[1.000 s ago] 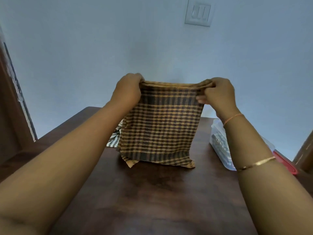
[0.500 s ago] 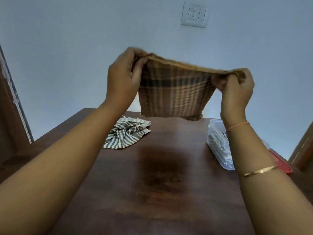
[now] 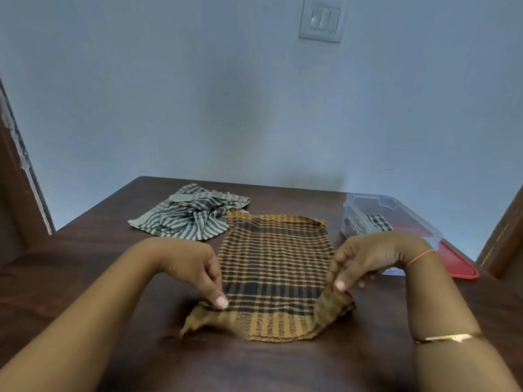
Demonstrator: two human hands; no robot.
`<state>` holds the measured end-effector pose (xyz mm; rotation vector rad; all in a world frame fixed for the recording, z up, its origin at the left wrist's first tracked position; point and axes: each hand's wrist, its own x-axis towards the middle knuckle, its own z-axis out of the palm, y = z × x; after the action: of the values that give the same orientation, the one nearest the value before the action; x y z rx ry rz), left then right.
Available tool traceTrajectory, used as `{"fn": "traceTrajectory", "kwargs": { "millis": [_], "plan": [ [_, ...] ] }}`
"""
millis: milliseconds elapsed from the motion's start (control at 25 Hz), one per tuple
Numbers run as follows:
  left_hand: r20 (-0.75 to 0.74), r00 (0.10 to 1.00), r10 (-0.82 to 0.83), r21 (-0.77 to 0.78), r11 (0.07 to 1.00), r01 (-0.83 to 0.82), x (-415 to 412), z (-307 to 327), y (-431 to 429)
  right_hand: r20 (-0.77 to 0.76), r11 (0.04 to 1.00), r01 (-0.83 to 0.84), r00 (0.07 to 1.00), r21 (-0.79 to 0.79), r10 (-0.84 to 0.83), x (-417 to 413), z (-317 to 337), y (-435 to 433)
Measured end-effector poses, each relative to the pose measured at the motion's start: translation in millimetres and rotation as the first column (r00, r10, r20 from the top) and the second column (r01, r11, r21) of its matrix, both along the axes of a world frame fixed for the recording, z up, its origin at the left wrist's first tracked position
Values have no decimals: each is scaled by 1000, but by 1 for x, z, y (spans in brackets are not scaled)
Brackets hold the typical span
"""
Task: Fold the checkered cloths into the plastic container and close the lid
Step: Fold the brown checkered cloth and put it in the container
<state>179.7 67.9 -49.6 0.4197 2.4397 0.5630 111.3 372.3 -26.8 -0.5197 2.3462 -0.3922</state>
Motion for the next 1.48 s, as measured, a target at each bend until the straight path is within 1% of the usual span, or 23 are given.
{"fn": "traceTrajectory", "kwargs": {
  "millis": [40, 80, 120, 160, 200, 240, 280, 320, 400, 440, 480, 560, 600, 760, 840, 920, 1000, 1080, 1160, 1280, 1320, 1400, 1480],
  "plan": [
    [-33, 999, 0, -40, 999, -1, -2, 4, 4, -33, 999, 18, 999, -27, -19, -3, 1, -2],
    [-115, 993, 17, -56, 998, -23, -6, 5, 12, -105, 996, 52, 993, -78, -60, -6, 0, -6],
    [-229, 972, 49, -50, 997, -62, -11, 2, 23, -214, 982, 113, 966, -153, -145, -13, -3, -11],
    [-360, 928, 95, -22, 994, -110, -18, -3, 38, -321, 946, 203, 905, -254, -280, -24, -9, -17],
    [-480, 865, 144, 28, 988, -149, -25, -10, 57, -404, 891, 293, 811, -346, -424, -37, -17, -24],
    [-567, 803, 185, 81, 982, -169, -32, -17, 76, -472, 848, 356, 714, -392, -517, -51, -26, -30],
    [-621, 755, 209, 125, 978, -168, -41, -24, 95, -528, 829, 392, 641, -400, -558, -62, -34, -37],
    [-655, 726, 212, 142, 977, -157, -51, -32, 112, -568, 825, 414, 598, -385, -566, -71, -42, -43],
    [-702, 687, 186, 122, 982, -142, -68, -46, 140, -642, 839, 440, 551, -321, -534, -82, -55, -49],
    [-716, 677, 171, 85, 984, -158, -75, -54, 151, -679, 849, 446, 533, -282, -505, -84, -59, -51],
    [-703, 695, 153, 32, 982, -184, -79, -63, 159, -714, 862, 448, 520, -239, -468, -86, -62, -52],
    [-606, 784, 134, -61, 975, -214, -81, -79, 170, -757, 875, 449, 504, -181, -416, -93, -69, -51],
    [-570, 811, 131, -88, 972, -218, -83, -85, 171, -764, 875, 456, 503, -163, -404, -98, -72, -50],
    [-556, 822, 125, -103, 970, -218, -88, -91, 170, -770, 875, 468, 511, -123, -381, -118, -77, -49],
    [-559, 820, 123, -107, 970, -218, -88, -91, 170, -759, 860, 482, 493, -170, -426, -128, -77, -51],
    [-557, 822, 120, -111, 970, -216, -87, -92, 170, -716, 817, 494, 451, -297, -533, -140, -76, -51],
    [-561, 819, 122, -103, 971, -215, -87, -93, 169, -621, 738, 508, 419, -444, -662, -150, -76, -50],
    [-564, 816, 128, -91, 972, -215, -88, -92, 169, -537, 689, 510, 434, -515, -723, -158, -73, -50],
    [-561, 818, 127, -87, 974, -211, -88, -93, 169, -519, 702, 494, 473, -513, -712, -162, -69, -51],
    [-559, 821, 120, -87, 976, -202, -88, -93, 169, -513, 704, 447, 483, -552, -709, -167, -67, -51],
    [-557, 821, 124, -82, 976, -203, -88, -93, 169, -521, 716, 443, 493, -539, -697, -166, -68, -53],
    [-554, 823, 123, -80, 977, -199, -88, -93, 169, -600, 789, 424, 513, -445, -614, -161, -72, -58],
    [-555, 823, 119, -79, 978, -195, -88, -93, 169, -713, 839, 328, 444, -434, -542, -152, -79, -67]
  ]
}}
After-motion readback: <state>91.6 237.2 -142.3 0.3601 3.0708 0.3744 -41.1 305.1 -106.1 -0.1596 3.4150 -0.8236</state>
